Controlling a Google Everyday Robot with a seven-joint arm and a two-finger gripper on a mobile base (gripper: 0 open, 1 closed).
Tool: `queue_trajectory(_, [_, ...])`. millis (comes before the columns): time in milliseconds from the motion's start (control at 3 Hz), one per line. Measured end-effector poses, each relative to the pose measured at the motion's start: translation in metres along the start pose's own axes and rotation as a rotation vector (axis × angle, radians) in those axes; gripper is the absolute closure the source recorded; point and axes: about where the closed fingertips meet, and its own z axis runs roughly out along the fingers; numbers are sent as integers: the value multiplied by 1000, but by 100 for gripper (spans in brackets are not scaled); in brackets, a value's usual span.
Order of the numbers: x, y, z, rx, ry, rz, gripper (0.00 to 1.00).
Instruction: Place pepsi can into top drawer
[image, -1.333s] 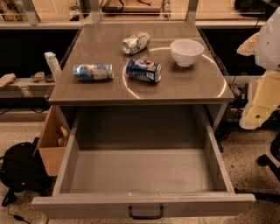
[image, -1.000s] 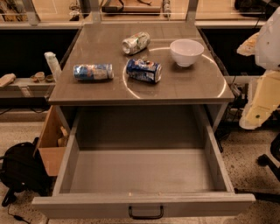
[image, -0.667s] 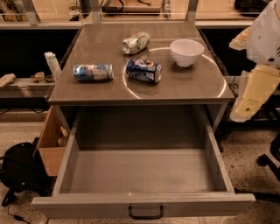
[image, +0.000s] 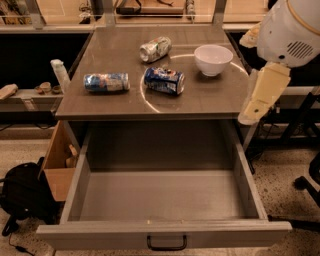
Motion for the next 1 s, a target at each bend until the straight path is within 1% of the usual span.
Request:
queue_trajectory(333, [-16,-11,11,-9,-54,-11,0])
queue_trajectory(667, [-26,-19,23,-22,-87,-15,0])
queue_trajectory(1000, [-48,-35,47,-47,-81,-48,0])
